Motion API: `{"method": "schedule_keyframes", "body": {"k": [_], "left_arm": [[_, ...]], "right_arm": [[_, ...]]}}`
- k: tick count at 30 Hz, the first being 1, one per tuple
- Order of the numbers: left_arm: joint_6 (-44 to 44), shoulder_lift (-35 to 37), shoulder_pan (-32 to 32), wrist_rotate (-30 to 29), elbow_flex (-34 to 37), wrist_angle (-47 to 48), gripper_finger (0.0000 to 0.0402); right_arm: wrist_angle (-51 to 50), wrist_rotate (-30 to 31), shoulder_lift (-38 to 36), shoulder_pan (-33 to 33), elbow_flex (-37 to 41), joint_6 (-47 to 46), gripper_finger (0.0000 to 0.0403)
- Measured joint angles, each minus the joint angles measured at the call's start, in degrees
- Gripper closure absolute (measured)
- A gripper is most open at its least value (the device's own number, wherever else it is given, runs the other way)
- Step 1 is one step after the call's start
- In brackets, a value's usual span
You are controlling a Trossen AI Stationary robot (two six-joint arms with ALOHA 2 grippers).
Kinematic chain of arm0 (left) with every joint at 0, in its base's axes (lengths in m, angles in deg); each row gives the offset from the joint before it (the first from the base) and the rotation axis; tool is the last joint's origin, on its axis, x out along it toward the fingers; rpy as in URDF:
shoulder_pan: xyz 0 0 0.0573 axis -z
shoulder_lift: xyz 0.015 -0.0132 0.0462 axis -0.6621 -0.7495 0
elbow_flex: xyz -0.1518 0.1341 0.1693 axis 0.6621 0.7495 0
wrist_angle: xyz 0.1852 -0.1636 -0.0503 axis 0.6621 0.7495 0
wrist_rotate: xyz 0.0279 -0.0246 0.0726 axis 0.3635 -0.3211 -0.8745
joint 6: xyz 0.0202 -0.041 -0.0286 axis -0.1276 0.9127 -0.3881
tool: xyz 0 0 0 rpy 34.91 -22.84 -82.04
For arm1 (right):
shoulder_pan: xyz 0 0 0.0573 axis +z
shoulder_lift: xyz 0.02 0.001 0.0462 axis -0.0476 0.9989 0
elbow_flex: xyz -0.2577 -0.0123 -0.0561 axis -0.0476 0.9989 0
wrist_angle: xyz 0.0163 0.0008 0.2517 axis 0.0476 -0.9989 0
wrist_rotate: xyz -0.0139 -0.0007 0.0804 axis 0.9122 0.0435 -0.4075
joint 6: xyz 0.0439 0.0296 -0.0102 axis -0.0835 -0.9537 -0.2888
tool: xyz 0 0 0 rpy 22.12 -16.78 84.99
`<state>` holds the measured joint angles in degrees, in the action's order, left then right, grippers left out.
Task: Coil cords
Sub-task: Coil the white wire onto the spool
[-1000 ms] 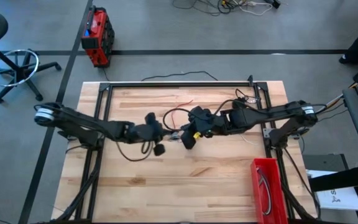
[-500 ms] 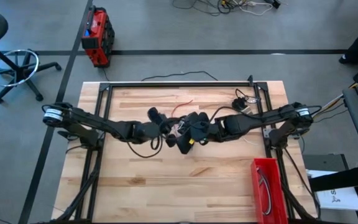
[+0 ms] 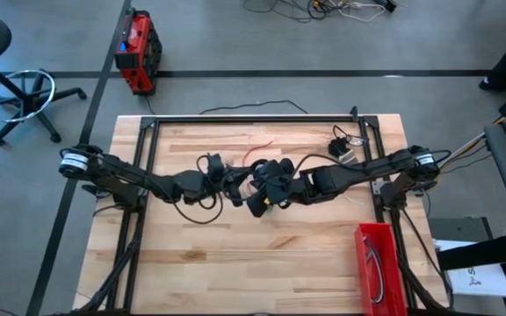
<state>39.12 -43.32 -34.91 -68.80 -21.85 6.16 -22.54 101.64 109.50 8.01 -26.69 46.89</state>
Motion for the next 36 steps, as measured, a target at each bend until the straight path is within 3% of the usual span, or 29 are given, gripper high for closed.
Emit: {"method": "schedule_keyframes", "body": {"k": [10, 17, 21, 24, 28, 33, 36], "left_arm": [[0.09, 1.03, 0.0, 0.13, 1.2, -5.48, 0.0401], [-3.79, 9.53, 0.0, 3.39, 4.31, -5.87, 0.0401], [-11.23, 16.54, 0.01, 13.33, 6.89, -5.87, 0.0401], [-15.4, 20.18, 0.0, 24.77, 8.26, -5.32, 0.0401], [-17.48, 23.7, 0.04, 31.25, 9.43, 1.94, 0.0401], [-20.87, 26.79, -0.02, 31.15, 8.82, 17.59, 0.0401], [-21.67, 26.77, -0.02, 29.56, 7.96, 21.64, 0.0401]], "right_arm": [[-2.1, -0.47, 1.22, 1.12, 0.36, -3.35, 0.0403], [-9.28, -0.47, 1.11, 4.45, 0.75, -8.14, 0.0403], [-11.96, -0.49, 0.91, 5.3, 0.76, -9.67, 0.0403], [-12.29, -0.48, 0.14, 5.05, 0.63, -8.62, 0.0403], [-12.37, -0.73, -1.33, 4.22, 0.11, -6.08, 0.0403], [-13.63, -0.03, -3.48, 3.41, 0.07, -4.47, 0.0403], [-13.34, 3.97, -4.24, 3.23, 0.07, -4.27, 0.0403]]}}
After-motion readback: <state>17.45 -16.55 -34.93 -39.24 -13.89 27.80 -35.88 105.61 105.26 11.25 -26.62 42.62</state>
